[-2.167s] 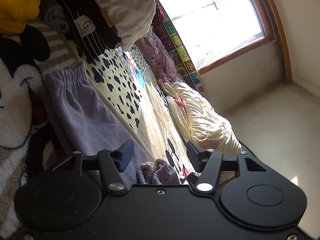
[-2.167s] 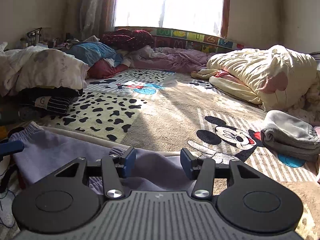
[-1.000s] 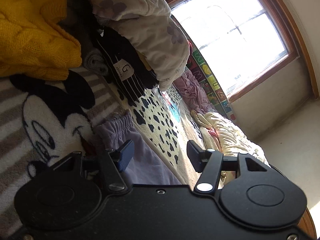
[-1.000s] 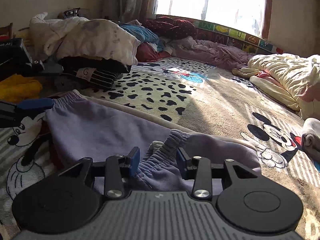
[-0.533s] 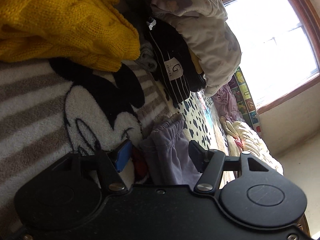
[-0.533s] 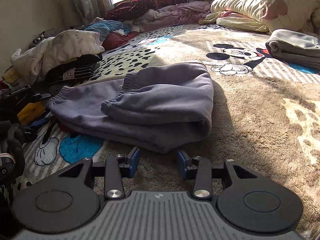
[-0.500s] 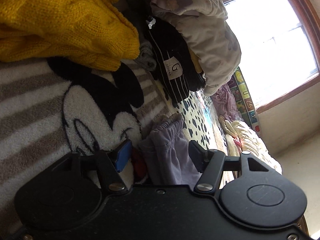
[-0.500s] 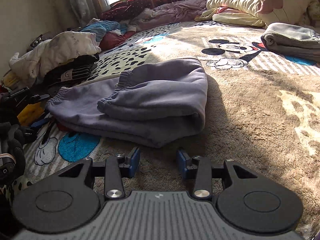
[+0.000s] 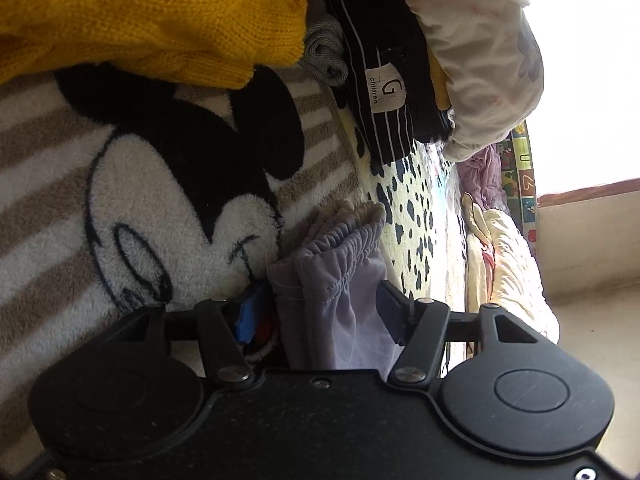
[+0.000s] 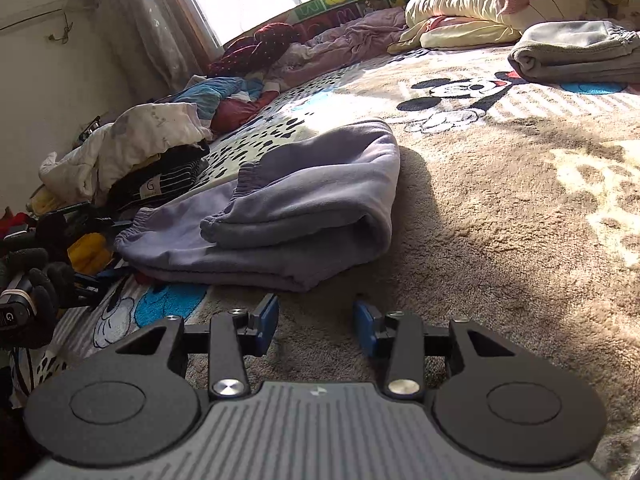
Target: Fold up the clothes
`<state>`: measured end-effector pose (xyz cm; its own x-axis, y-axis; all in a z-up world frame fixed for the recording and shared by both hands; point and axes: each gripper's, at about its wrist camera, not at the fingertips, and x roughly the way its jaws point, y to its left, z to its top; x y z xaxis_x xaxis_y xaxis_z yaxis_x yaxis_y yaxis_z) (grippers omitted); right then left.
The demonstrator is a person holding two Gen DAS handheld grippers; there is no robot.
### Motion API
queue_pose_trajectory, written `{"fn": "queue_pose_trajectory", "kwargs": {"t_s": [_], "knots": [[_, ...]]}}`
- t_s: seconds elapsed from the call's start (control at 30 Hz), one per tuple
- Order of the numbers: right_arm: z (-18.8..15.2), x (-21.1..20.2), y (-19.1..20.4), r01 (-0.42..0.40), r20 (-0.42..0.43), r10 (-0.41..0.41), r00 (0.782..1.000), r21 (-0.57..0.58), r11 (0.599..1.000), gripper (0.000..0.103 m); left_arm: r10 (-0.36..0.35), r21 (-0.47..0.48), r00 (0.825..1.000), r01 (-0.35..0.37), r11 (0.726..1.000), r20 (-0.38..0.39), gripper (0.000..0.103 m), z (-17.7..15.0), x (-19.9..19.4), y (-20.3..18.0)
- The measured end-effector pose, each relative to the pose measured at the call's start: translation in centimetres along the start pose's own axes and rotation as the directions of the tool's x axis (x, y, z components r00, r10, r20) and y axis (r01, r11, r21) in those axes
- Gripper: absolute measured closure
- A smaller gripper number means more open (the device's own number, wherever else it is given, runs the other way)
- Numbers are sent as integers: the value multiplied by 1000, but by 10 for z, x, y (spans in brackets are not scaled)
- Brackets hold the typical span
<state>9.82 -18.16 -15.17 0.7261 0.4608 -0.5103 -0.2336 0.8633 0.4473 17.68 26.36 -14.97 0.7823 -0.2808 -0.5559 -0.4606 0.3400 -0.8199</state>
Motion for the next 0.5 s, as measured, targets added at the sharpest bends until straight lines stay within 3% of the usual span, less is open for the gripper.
{"fn": "queue_pose_trajectory", "kwargs": {"t_s": [0.07, 0.1, 0.13, 0.3, 0.4, 0.5], "knots": [[0, 0, -2, -11, 2, 11, 1000, 9, 1000, 60, 13, 16, 1000, -13, 1000, -1, 48, 1, 2, -5], [-1, 0, -4, -18, 6, 17, 1000, 14, 1000, 60, 24, 35, 1000, -24, 999, 3, 57, 0, 2, -8], [-1, -1, -5, -25, 10, 25, 1000, 21, 999, 60, 24, 59, 1000, -24, 998, 12, 80, -3, 2, -10], [-4, -3, -15, -68, 31, 66, 997, 62, 996, 61, -13, 211, 994, -11, 978, 110, 83, -31, -12, -36], [-6, -4, -19, -87, 43, 84, 996, 83, 993, 61, -45, 359, 985, -19, 933, 168, 83, -60, -24, -75], [-6, -5, -21, -99, 52, 95, 994, 95, 990, 61, -95, 545, 970, -44, 837, 224, 83, -99, -33, -124]]}}
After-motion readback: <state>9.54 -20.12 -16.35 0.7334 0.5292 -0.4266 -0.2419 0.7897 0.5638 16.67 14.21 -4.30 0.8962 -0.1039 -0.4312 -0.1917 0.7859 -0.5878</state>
